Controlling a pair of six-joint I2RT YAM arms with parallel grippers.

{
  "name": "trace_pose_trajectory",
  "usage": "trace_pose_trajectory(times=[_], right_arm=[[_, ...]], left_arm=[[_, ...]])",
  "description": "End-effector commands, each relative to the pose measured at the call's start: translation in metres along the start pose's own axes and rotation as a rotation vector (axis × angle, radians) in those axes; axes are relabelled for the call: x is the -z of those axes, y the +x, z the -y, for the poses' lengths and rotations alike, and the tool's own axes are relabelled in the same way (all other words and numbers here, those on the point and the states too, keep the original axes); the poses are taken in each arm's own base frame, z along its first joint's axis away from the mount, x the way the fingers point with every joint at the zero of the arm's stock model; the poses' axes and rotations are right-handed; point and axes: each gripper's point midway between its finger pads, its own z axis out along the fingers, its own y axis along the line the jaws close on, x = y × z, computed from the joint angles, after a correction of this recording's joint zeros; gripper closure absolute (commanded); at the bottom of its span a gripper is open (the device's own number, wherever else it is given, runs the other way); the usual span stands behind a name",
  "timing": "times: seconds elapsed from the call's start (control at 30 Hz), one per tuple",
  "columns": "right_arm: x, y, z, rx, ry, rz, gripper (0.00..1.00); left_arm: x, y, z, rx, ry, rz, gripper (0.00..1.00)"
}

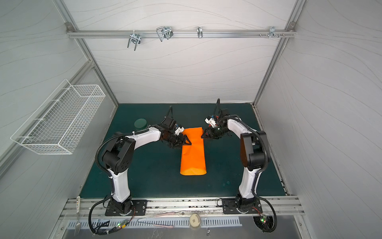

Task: Wrap a gift box in wrapping paper
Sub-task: Wrap the gift box with the wrapping paper.

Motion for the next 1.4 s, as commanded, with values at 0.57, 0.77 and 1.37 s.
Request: trace_pose_trajectory(times=[0.57,0.77,1.37], right_arm=[[-0.025,0.019,-0.006,-0.063,-0.007,-0.077,0.51],[-0.034,0.017,-0.005,-0.106,-0.049,-0.08,0.5],[-0.044,0.008,0.006,-0.1,-0.061,-0.075,0.15]], left_arm=[[-0.024,0.016,-0.054,0.04,-0.203,-0.029,0.27],[-0.025,0.016,-0.055,0.046,-0.204,-0.033,0.27],[-0.025,0.016,-0.054,0.043,-0.202,-0.031,0.27]])
